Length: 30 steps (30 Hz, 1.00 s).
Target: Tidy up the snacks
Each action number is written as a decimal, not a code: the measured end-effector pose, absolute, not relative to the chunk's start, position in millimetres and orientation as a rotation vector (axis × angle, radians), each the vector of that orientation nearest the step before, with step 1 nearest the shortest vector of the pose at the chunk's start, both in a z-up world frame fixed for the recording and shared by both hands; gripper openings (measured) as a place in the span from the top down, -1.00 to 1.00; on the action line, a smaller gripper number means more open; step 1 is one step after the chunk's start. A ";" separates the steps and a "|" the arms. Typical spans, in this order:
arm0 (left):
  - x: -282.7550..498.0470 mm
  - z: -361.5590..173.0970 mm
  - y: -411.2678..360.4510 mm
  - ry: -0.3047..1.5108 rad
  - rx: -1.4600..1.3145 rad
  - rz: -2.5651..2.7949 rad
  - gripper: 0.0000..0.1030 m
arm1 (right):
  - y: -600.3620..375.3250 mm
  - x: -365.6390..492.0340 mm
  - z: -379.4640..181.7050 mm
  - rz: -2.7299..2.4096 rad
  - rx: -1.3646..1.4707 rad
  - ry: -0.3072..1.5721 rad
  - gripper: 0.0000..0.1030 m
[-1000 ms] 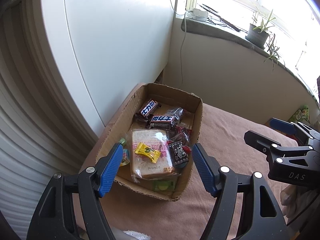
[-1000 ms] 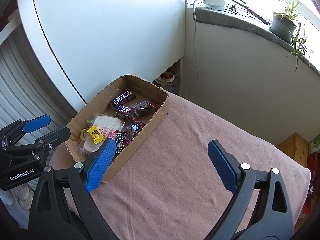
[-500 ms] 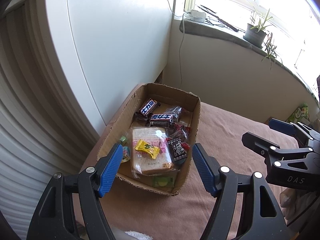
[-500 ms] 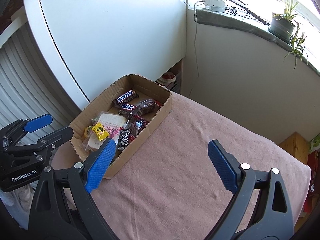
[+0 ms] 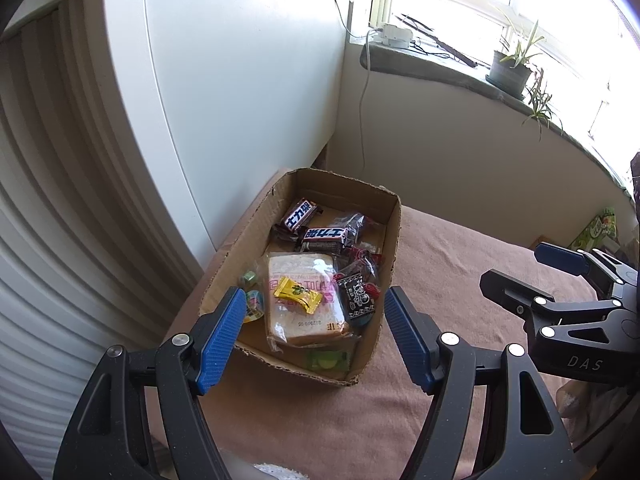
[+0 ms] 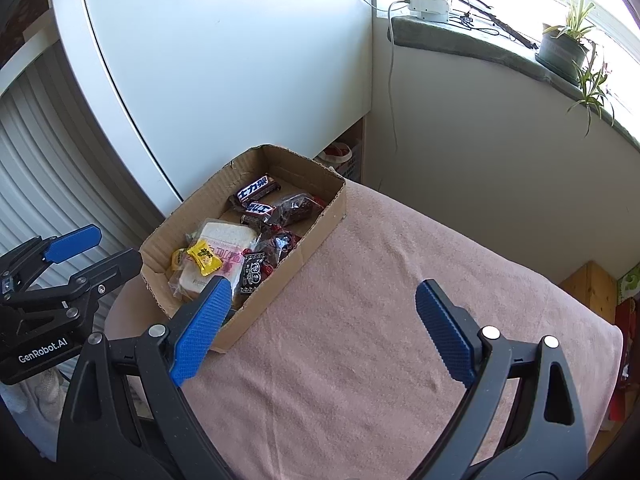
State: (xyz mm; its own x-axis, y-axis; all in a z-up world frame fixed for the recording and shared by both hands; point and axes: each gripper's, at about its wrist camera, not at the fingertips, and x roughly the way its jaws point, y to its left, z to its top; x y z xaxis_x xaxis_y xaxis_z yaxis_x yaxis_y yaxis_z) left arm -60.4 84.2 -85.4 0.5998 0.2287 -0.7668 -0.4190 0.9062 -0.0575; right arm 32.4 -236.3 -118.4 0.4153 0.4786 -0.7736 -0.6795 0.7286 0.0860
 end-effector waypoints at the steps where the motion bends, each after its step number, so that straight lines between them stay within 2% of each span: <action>1: -60.6 -85.3 84.0 0.849 -0.243 0.379 -0.39 | -236.1 31.8 -118.5 0.738 -0.258 0.878 -0.85; 30: -64.4 -87.6 83.8 0.852 -0.243 0.374 -0.39 | -237.8 25.0 -124.5 0.734 -0.257 0.897 -0.85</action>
State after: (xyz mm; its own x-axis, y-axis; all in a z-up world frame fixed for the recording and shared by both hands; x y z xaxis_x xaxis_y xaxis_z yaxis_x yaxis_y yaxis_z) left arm -64.4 83.8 -87.6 0.5994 0.2227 -0.7689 -0.4145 0.9081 -0.0601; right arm 25.0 -237.8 -124.5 0.4034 0.4713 -0.7843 -0.6757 0.7314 0.0920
